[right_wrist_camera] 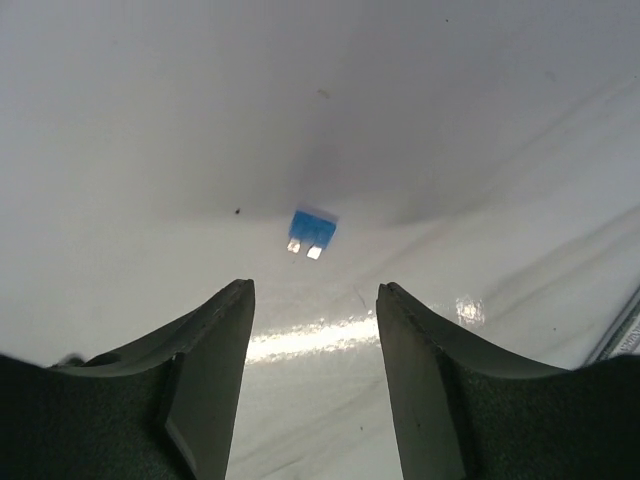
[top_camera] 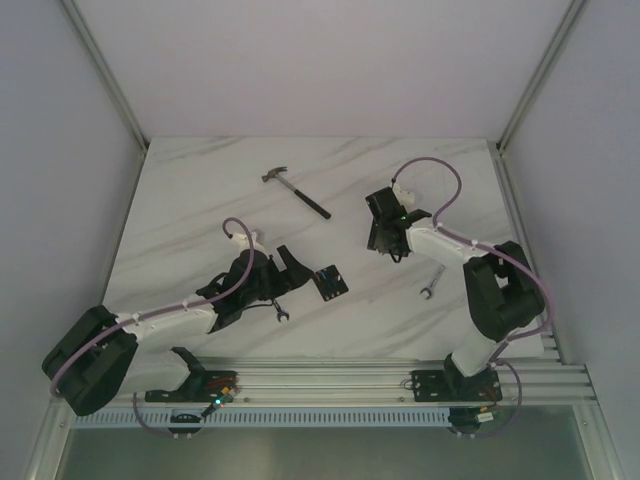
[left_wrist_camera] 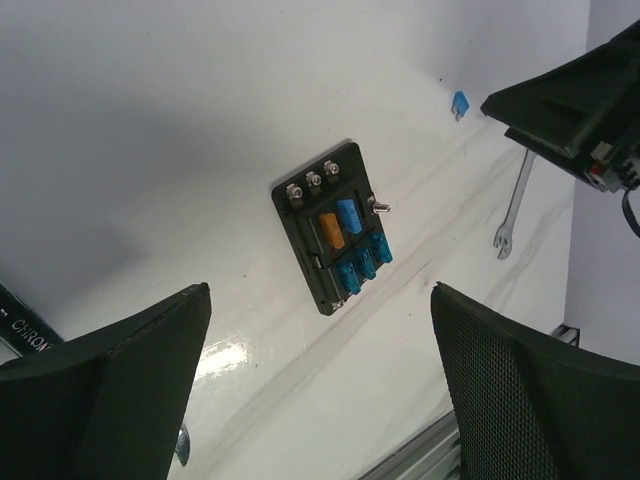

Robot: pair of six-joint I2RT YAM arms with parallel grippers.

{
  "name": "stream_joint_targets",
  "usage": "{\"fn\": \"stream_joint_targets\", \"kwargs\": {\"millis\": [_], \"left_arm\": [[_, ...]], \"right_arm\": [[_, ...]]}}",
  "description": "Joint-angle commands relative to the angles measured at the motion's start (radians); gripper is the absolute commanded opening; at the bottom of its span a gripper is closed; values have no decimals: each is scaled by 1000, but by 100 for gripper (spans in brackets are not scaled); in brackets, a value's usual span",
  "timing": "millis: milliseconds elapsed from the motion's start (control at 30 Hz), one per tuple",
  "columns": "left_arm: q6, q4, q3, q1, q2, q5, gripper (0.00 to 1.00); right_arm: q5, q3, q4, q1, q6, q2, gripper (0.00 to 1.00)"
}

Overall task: Snap on the fuse box
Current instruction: Pick up the fuse from the center of the board.

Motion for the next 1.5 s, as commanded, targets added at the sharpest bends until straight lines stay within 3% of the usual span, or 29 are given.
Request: {"fn": "stream_joint_targets", "kwargs": {"millis": [0, 600, 1000, 1467], "left_arm": [[20, -23, -12, 4, -17, -21, 100], [20, -42, -13, 9, -22, -27, 100], [18, -42, -12, 10, -19, -23, 100], [19, -44, -12, 10, -21, -16, 100]], "right_arm": [[10, 19, 40, -23, 72, 53, 57], [-22, 78, 38, -35, 76, 179, 37], [-21, 104, -14, -35, 6, 230, 37], [-136, 147, -95, -43, -327, 254, 44]]}}
